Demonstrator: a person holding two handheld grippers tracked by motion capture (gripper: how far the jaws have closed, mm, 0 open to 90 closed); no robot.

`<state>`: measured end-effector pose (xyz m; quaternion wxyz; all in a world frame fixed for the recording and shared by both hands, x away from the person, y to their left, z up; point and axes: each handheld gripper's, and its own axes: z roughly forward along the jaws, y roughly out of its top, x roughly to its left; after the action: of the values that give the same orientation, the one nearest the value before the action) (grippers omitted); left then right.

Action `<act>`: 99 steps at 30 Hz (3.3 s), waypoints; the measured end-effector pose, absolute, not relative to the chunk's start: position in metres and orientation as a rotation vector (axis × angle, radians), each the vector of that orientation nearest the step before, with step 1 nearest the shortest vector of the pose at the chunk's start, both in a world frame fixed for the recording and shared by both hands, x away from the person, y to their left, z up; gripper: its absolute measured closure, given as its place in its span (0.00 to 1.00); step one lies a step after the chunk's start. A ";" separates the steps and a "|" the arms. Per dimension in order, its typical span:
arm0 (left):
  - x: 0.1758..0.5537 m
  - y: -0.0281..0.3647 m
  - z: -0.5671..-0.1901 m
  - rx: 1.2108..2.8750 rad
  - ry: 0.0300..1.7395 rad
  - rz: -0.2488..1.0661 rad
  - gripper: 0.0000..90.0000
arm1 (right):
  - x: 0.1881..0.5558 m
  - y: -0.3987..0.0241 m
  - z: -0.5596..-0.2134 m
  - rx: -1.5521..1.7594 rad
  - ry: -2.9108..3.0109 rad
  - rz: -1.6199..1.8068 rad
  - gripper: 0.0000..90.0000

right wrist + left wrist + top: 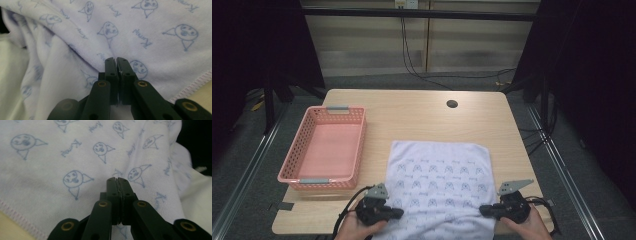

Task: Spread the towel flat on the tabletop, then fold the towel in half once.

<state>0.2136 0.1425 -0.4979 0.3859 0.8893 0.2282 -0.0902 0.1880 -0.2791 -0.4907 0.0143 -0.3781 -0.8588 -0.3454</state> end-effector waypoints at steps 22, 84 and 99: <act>0.289 0.132 -0.498 2.167 0.735 -0.064 0.76 | 0.326 -0.313 -0.488 -1.696 -2.646 -1.353 0.61; 0.344 0.120 -0.503 2.141 0.906 0.126 0.96 | 0.301 -0.324 -0.497 -1.604 -2.547 -1.373 0.95; 0.334 0.125 -0.424 1.881 0.762 0.092 0.97 | 0.307 -0.331 -0.447 -1.535 -2.418 -1.692 0.95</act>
<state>0.3336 0.1247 -0.4237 0.5269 0.7870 0.3187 0.0383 0.3066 -0.3305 -0.4467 -0.0925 -0.4593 -0.7238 -0.5065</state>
